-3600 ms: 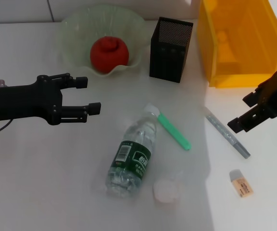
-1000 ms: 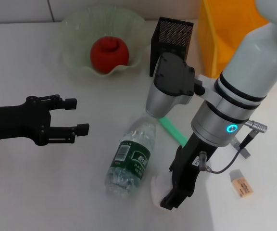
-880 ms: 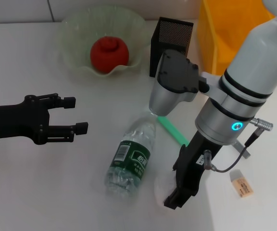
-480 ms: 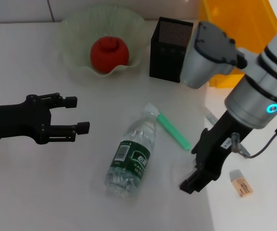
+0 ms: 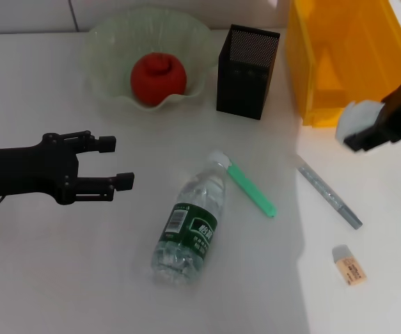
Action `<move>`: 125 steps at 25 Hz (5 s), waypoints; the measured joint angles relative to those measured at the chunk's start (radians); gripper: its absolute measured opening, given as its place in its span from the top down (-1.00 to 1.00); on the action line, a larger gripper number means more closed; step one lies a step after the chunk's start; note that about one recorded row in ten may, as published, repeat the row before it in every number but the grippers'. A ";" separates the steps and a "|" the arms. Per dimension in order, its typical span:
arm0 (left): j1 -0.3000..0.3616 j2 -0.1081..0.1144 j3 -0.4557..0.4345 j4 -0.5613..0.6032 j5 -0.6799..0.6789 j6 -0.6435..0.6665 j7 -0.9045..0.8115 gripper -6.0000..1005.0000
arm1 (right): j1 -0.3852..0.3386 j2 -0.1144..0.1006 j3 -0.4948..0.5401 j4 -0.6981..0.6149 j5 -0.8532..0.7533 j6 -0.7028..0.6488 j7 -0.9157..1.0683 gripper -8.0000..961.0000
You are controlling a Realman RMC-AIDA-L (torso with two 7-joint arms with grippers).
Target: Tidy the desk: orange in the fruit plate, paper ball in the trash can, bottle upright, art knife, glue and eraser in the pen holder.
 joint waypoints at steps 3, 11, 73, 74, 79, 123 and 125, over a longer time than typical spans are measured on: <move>-0.005 0.000 0.000 0.000 0.000 -0.001 0.000 -0.68 | -0.017 0.001 0.010 0.007 -0.064 0.115 0.025 -0.19; -0.019 -0.010 0.000 -0.002 -0.005 -0.002 0.000 -0.68 | -0.033 0.003 0.008 0.167 -0.106 0.488 0.053 -0.24; -0.371 -0.085 0.716 0.314 0.498 -0.408 -1.448 -0.53 | -0.459 -0.004 0.380 0.951 0.841 0.265 -1.097 -0.43; -0.366 -0.085 0.722 0.295 0.472 -0.447 -1.449 -0.53 | -0.454 -0.004 0.380 0.958 0.839 0.265 -1.097 -0.43; -0.367 -0.085 0.772 0.257 0.430 -0.528 -1.449 -0.51 | -0.427 -0.005 0.382 0.989 0.838 0.268 -1.097 -0.43; -0.334 -0.085 0.942 0.234 0.407 -0.646 -1.430 0.09 | -0.420 -0.005 0.391 1.041 0.839 0.300 -1.104 -0.43; -0.305 -0.083 0.946 0.287 0.408 -0.644 -1.416 0.11 | -0.420 -0.005 0.391 1.041 0.839 0.300 -1.103 -0.43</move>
